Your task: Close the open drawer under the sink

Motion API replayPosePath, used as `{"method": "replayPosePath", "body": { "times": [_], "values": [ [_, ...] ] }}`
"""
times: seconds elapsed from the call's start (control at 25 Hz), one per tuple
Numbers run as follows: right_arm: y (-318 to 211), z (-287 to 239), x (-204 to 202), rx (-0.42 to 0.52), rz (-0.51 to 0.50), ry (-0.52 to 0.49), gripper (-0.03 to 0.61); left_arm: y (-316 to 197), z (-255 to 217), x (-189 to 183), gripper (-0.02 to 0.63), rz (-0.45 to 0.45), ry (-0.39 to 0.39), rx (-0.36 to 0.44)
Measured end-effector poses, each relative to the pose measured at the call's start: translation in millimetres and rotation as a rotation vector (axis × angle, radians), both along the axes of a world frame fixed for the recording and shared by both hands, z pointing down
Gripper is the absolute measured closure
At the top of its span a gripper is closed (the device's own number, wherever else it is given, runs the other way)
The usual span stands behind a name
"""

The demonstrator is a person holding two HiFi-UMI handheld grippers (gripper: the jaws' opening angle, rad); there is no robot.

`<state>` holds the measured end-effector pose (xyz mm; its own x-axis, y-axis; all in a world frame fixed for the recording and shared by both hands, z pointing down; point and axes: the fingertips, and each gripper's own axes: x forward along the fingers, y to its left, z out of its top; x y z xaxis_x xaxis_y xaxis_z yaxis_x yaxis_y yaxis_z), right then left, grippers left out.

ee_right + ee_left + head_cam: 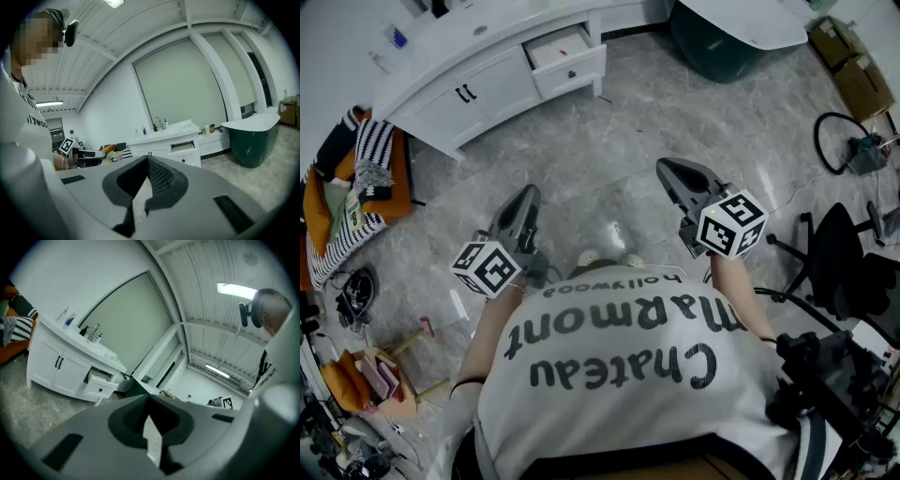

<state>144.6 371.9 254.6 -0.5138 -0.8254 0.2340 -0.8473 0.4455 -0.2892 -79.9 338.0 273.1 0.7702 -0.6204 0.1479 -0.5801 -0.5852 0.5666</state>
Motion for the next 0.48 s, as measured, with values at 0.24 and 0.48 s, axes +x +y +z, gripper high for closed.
{"method": "replayPosePath", "body": {
  "times": [0.24,0.48],
  "values": [
    [-9,-1,-10,0.000,0.009,0.010,0.569,-9,3,-13,0.606,0.003,0.000,-0.006],
    [-16,-1,-20,0.001,0.033,0.008,0.568,-19,4,-31,0.606,-0.007,0.000,-0.001]
  ]
}}
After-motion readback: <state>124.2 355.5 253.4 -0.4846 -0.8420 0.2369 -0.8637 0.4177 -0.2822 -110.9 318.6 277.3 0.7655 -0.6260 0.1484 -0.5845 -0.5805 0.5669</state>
